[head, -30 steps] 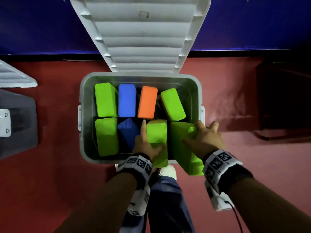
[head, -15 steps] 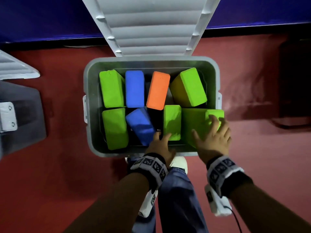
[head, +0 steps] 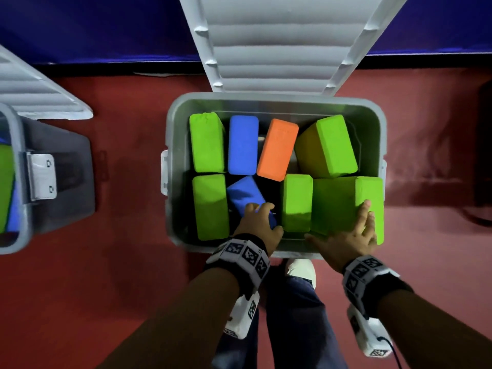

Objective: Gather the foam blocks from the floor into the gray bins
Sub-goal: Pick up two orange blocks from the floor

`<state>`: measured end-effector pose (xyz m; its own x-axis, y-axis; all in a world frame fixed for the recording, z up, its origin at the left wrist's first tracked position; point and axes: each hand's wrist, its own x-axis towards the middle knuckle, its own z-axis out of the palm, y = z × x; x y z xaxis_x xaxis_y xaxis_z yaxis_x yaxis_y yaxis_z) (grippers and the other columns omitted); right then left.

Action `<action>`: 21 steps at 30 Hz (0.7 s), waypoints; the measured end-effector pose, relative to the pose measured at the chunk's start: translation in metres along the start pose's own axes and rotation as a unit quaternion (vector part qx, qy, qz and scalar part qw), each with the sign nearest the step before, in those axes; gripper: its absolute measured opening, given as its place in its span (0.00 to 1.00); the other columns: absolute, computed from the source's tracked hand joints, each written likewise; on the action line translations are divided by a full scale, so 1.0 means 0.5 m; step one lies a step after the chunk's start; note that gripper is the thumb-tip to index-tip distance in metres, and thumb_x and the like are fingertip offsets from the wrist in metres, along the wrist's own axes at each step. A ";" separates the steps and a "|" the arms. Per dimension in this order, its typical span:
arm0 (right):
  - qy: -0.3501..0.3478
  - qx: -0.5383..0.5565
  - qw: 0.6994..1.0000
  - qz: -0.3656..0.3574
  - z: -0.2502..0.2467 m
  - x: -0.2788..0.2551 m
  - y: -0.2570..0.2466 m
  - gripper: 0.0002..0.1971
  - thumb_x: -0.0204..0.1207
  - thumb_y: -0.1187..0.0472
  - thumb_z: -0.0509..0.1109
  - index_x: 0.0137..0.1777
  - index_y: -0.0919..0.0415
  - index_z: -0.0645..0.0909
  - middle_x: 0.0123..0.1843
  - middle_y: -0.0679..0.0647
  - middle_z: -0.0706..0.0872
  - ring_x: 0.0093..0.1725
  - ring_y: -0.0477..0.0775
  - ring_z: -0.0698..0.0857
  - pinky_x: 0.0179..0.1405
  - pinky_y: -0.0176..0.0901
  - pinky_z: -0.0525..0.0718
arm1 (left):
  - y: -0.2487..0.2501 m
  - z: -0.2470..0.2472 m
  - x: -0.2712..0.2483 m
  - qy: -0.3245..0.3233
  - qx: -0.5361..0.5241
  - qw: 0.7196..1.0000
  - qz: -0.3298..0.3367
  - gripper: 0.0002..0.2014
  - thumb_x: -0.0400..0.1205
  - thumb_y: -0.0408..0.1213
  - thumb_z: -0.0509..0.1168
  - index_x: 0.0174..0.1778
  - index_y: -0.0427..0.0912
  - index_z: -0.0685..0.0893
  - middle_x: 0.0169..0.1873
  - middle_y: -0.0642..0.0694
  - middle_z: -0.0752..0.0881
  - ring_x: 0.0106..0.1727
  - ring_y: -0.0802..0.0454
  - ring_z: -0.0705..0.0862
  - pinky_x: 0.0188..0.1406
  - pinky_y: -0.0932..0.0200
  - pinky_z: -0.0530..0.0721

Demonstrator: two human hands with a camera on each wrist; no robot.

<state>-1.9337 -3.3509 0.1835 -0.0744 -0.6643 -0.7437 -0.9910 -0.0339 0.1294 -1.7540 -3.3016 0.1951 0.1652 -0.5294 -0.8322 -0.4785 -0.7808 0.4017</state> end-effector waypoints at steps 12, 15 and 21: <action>-0.068 -0.062 0.983 -0.159 -0.174 -0.088 -0.063 0.19 0.80 0.51 0.63 0.66 0.62 0.78 0.64 0.63 0.83 0.64 0.63 0.80 0.59 0.46 0.76 | -0.085 -0.083 -0.146 0.139 -0.243 0.954 -0.105 0.22 0.79 0.35 0.66 0.70 0.37 0.75 0.57 0.34 0.83 0.58 0.38 0.81 0.56 0.51 0.79; -0.068 -0.074 0.964 -0.247 -0.195 -0.170 -0.112 0.16 0.80 0.51 0.65 0.63 0.58 0.79 0.60 0.61 0.86 0.61 0.62 0.82 0.56 0.44 0.76 | -0.104 -0.098 -0.231 0.168 -0.422 0.882 -0.125 0.26 0.73 0.37 0.69 0.67 0.34 0.77 0.34 0.40 0.81 0.36 0.44 0.79 0.36 0.55 0.77; -0.080 -0.177 0.898 -0.396 -0.172 -0.423 -0.201 0.15 0.82 0.55 0.63 0.65 0.60 0.79 0.65 0.58 0.82 0.67 0.61 0.79 0.62 0.45 0.75 | -0.209 -0.050 -0.497 0.223 -0.541 0.794 -0.165 0.28 0.69 0.44 0.65 0.64 0.35 0.78 0.63 0.28 0.81 0.61 0.34 0.82 0.61 0.45 0.79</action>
<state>-1.8088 -3.2714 0.3841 0.5941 -0.2120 -0.7760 -0.6451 -0.7019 -0.3021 -1.7233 -3.0969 0.3697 0.5317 -0.1131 -0.8393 0.6348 -0.6028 0.4834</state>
